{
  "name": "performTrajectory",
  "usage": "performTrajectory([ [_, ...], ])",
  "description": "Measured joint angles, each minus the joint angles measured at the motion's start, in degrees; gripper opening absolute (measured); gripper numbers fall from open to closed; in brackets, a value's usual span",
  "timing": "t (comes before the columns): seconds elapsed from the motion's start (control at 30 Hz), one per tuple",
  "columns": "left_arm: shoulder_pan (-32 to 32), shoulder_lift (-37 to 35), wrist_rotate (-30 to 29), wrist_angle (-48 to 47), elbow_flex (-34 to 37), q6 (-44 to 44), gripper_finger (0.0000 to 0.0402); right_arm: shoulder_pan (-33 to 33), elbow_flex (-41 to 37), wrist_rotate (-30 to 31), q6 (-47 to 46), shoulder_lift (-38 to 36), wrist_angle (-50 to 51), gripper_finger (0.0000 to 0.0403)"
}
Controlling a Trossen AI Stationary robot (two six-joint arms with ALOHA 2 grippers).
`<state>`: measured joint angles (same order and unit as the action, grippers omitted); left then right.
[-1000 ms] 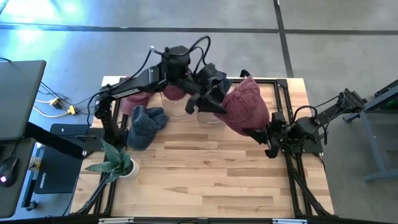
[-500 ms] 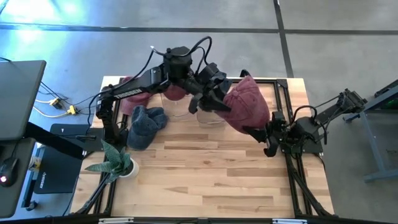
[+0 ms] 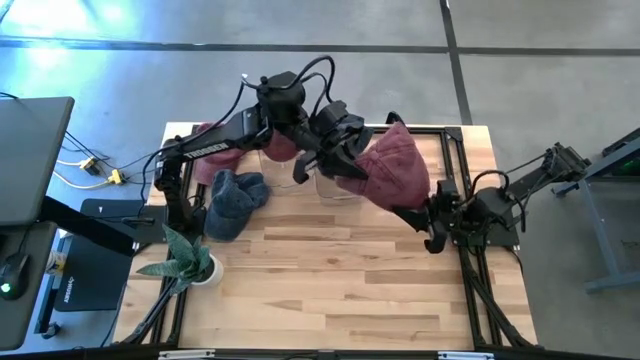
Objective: Pick & Place hat
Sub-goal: Put the bottom red cap into the left bin
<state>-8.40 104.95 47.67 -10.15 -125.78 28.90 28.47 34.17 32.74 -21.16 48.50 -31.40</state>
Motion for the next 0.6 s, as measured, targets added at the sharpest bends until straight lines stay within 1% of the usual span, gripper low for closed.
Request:
performTrajectory([
  [0.1, -0.6, -0.1, 2.2, 0.1, 0.0, 1.8, 0.0011, 0.0, 0.0, 0.2, -0.5, -1.4, 4.7, 0.0105],
  [0.2, -1.4, -0.1, 3.5, -0.6, 0.0, 2.9, 0.0003, 0.0, 0.0, 1.5, -5.2, -5.1, 15.2, 0.0159],
  [0.33, -2.0, -0.1, 4.8, -3.5, -0.1, 2.7, 0.0005, 0.1, -0.1, 1.0, -13.2, -11.6, 30.2, 0.0227],
  [0.4, -2.2, -0.1, 5.8, -5.8, -0.1, 2.6, 0.0005, 0.3, 0.0, -0.6, -16.4, -14.8, 36.1, 0.0241],
  [0.5, -2.8, -0.1, 7.5, -8.6, -0.1, 2.6, 0.0005, 0.5, 3.0, -2.2, -17.6, -17.4, 45.1, 0.0246],
  [0.53, -2.8, -0.1, 8.1, -9.5, -0.1, 2.5, 0.0005, 0.5, 4.8, -2.3, -16.8, -17.5, 46.9, 0.0247],
  [0.6, -2.9, -0.1, 9.2, -11.0, -0.1, 2.5, 0.0005, 0.4, 8.9, -2.7, -12.3, -16.8, 48.3, 0.0247],
])
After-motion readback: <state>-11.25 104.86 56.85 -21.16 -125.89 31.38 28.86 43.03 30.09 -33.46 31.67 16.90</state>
